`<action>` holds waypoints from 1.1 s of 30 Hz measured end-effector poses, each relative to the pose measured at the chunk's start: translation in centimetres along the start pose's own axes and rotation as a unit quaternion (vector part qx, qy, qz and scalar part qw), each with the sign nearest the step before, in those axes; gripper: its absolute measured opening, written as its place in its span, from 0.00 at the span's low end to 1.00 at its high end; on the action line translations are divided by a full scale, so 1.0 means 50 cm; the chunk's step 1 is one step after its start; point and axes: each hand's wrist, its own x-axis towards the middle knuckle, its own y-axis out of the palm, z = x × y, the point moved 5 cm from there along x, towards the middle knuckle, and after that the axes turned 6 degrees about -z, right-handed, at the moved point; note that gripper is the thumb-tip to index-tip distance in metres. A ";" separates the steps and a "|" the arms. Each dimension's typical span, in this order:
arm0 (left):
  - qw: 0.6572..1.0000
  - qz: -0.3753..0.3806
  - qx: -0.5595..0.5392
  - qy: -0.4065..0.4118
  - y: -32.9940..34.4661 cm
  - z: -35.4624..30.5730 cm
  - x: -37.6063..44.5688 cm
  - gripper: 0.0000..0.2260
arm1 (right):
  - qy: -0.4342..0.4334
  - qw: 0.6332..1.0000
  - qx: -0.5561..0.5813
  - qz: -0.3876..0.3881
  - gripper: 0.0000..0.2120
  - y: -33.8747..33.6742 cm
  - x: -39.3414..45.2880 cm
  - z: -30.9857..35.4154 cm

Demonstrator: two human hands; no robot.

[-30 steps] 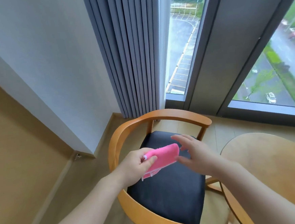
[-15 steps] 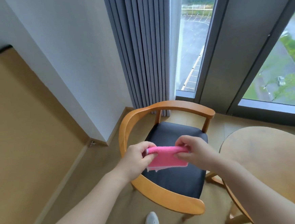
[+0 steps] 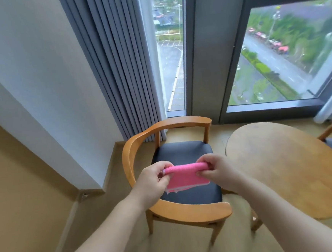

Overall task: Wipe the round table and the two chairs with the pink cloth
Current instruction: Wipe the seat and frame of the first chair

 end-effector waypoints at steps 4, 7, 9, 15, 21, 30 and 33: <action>0.996 0.084 -0.028 0.019 -0.010 0.042 -0.016 0.07 | 0.093 0.993 -0.027 -0.070 0.10 0.047 -0.077 0.006; 0.990 0.136 -0.025 0.040 0.004 0.076 -0.046 0.08 | 0.141 0.982 -0.058 -0.112 0.11 0.083 -0.146 0.010; 0.988 0.149 -0.021 0.038 0.023 0.095 -0.076 0.08 | 0.160 0.978 -0.056 -0.118 0.13 0.105 -0.195 0.013; 0.975 0.222 -0.005 0.020 0.124 0.140 -0.183 0.13 | 0.232 0.964 -0.068 -0.113 0.11 0.159 -0.337 -0.050; 0.967 0.250 0.041 -0.005 0.269 0.226 -0.241 0.10 | 0.274 0.951 -0.053 -0.130 0.18 0.212 -0.437 -0.202; 0.973 0.212 0.086 -0.010 0.562 0.458 -0.231 0.09 | 0.279 0.938 -0.015 -0.207 0.18 0.331 -0.480 -0.566; 0.982 0.181 0.053 -0.009 0.638 0.550 -0.208 0.10 | 0.264 0.926 0.008 -0.269 0.18 0.375 -0.458 -0.680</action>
